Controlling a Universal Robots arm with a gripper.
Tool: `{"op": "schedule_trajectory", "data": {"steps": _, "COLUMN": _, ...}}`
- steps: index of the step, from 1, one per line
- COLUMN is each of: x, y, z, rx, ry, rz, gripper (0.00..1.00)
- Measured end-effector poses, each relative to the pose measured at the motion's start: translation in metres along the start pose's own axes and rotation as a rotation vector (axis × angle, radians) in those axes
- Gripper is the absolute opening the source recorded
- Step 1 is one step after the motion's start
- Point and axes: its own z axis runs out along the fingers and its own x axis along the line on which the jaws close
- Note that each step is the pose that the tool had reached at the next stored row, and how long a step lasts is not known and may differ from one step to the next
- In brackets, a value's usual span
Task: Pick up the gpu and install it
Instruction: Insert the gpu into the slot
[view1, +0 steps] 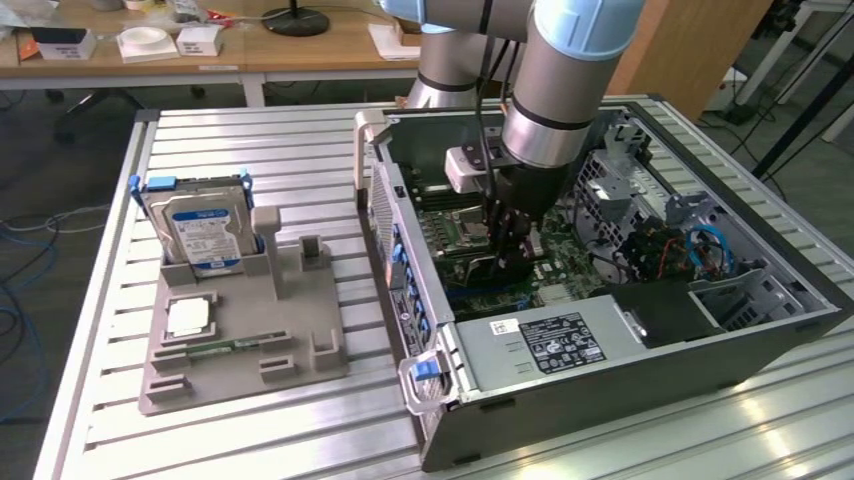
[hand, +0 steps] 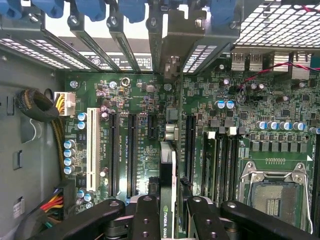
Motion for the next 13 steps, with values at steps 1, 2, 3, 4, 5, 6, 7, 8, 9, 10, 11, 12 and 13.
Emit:
{"op": "schedule_trajectory", "data": {"steps": 1, "x": 0.0000, "y": 0.0000, "z": 0.0000, "rx": 0.0000, "ry": 0.0000, "rz": 0.000, "gripper": 0.26}}
{"op": "schedule_trajectory", "data": {"steps": 2, "x": 0.0000, "y": 0.0000, "z": 0.0000, "rx": 0.0000, "ry": 0.0000, "rz": 0.000, "gripper": 0.26}}
{"op": "schedule_trajectory", "data": {"steps": 3, "x": 0.0000, "y": 0.0000, "z": 0.0000, "rx": 0.0000, "ry": -0.0001, "rz": 0.000, "gripper": 0.26}}
{"op": "schedule_trajectory", "data": {"steps": 4, "x": 0.0000, "y": 0.0000, "z": 0.0000, "rx": 0.0000, "ry": -0.0001, "rz": 0.000, "gripper": 0.26}}
{"op": "schedule_trajectory", "data": {"steps": 5, "x": 0.0000, "y": 0.0000, "z": 0.0001, "rx": 0.0000, "ry": 0.0000, "rz": 0.000, "gripper": 0.26}}
{"op": "schedule_trajectory", "data": {"steps": 6, "x": 0.0000, "y": 0.0000, "z": 0.0001, "rx": 0.0000, "ry": 0.0000, "rz": 0.000, "gripper": 0.26}}
{"op": "schedule_trajectory", "data": {"steps": 7, "x": 0.0000, "y": 0.0000, "z": 0.0001, "rx": 0.0000, "ry": 0.0000, "rz": 0.000, "gripper": 0.26}}
{"op": "schedule_trajectory", "data": {"steps": 8, "x": 0.0000, "y": 0.0000, "z": 0.0002, "rx": 0.0000, "ry": 0.0000, "rz": 0.000, "gripper": 0.26}}
{"op": "schedule_trajectory", "data": {"steps": 9, "x": 0.0000, "y": 0.0000, "z": 0.0002, "rx": 0.0000, "ry": -0.0001, "rz": 0.000, "gripper": 0.26}}
{"op": "schedule_trajectory", "data": {"steps": 10, "x": 0.0000, "y": 0.0000, "z": 0.0002, "rx": 0.0000, "ry": -0.0001, "rz": 0.000, "gripper": 0.26}}
{"op": "schedule_trajectory", "data": {"steps": 11, "x": 0.0000, "y": 0.0000, "z": 0.0002, "rx": 0.0000, "ry": 0.0000, "rz": 0.000, "gripper": 0.26}}
{"op": "schedule_trajectory", "data": {"steps": 12, "x": 0.0000, "y": 0.0000, "z": 0.0002, "rx": 0.0000, "ry": -0.0001, "rz": 0.000, "gripper": 0.26}}
{"op": "schedule_trajectory", "data": {"steps": 13, "x": -0.0001, "y": 0.0001, "z": 0.0003, "rx": -0.0003, "ry": -0.0007, "rz": 0.000, "gripper": 0.26}}
